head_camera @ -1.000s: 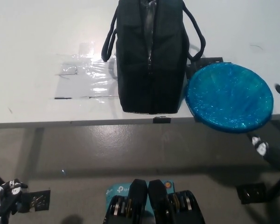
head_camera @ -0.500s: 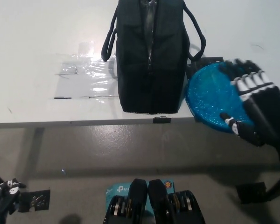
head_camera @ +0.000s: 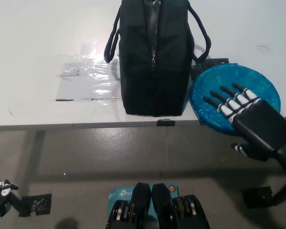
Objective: The robot uses its right hand to pick up a stack of plates kept in the middle of the desk and put it inside a bag kept next to it
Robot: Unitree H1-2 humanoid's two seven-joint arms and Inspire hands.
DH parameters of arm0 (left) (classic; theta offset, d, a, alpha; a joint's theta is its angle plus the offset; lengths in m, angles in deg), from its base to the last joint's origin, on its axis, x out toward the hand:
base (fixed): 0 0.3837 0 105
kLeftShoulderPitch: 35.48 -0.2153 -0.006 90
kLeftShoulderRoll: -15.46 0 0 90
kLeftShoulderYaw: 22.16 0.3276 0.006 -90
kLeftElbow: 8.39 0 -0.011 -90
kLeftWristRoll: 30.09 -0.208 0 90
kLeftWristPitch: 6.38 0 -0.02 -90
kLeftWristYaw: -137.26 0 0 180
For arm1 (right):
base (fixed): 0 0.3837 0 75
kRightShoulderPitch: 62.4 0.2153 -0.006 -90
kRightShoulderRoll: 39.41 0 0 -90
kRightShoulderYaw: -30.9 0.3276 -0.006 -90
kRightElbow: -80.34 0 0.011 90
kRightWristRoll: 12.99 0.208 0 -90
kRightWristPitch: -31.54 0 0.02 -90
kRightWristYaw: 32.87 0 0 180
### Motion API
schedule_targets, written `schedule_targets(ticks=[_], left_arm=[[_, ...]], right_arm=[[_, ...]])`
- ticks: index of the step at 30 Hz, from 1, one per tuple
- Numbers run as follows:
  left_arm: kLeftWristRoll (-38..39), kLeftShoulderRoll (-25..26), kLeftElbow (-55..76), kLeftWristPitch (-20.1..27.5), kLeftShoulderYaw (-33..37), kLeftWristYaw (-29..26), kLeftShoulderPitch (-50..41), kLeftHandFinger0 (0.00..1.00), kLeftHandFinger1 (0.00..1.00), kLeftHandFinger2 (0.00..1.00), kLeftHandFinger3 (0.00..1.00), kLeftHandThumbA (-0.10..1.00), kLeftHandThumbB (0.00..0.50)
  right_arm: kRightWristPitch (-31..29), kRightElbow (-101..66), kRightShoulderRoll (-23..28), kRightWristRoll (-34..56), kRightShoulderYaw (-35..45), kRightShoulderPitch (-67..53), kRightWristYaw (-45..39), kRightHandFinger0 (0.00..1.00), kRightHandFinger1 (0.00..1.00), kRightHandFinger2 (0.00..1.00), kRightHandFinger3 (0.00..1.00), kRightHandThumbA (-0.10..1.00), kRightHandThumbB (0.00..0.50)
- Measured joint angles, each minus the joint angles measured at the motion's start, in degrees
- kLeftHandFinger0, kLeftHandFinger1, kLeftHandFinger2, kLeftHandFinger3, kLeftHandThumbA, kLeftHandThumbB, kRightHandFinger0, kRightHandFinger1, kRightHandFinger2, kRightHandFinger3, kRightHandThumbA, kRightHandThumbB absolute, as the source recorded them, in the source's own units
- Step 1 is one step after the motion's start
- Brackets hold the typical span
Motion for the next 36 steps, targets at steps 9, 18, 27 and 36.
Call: schedule_targets(ticks=[9, 18, 27, 36], left_arm=[[-0.2, -0.2, 0.1, 0.6, 0.2, -0.1, -0.5, 0.0, 0.0, 0.15, 0.23, 0.2, 0.5], [-1.0, -0.4, 0.1, 0.9, 0.6, -0.3, -1.3, 0.0, 0.0, 0.14, 0.18, 0.21, 0.5], [-1.8, -0.4, 0.0, 1.9, 0.8, -0.3, -1.3, 0.0, 0.0, 0.15, 0.18, 0.21, 0.5], [-2.0, -0.4, 0.0, 2.0, 0.9, -0.3, -1.9, 0.0, 0.0, 0.15, 0.2, 0.19, 0.5]], right_arm=[[3.0, 1.2, -1.7, 0.1, 0.8, -0.5, -4.1, 1.0, 1.0, 1.0, 1.0, 0.87, 0.5], [7.5, 7.3, -6.5, -1.7, 0.8, -0.4, -5.2, 1.0, 1.0, 1.0, 1.0, 0.82, 0.5], [9.2, 16.4, -7.5, -3.2, 1.0, 0.0, -2.9, 1.0, 1.0, 1.0, 1.0, 0.7, 0.5], [9.5, 23.1, -7.7, -5.6, 1.1, 0.6, 5.9, 1.0, 1.0, 1.0, 1.0, 0.53, 0.5]])
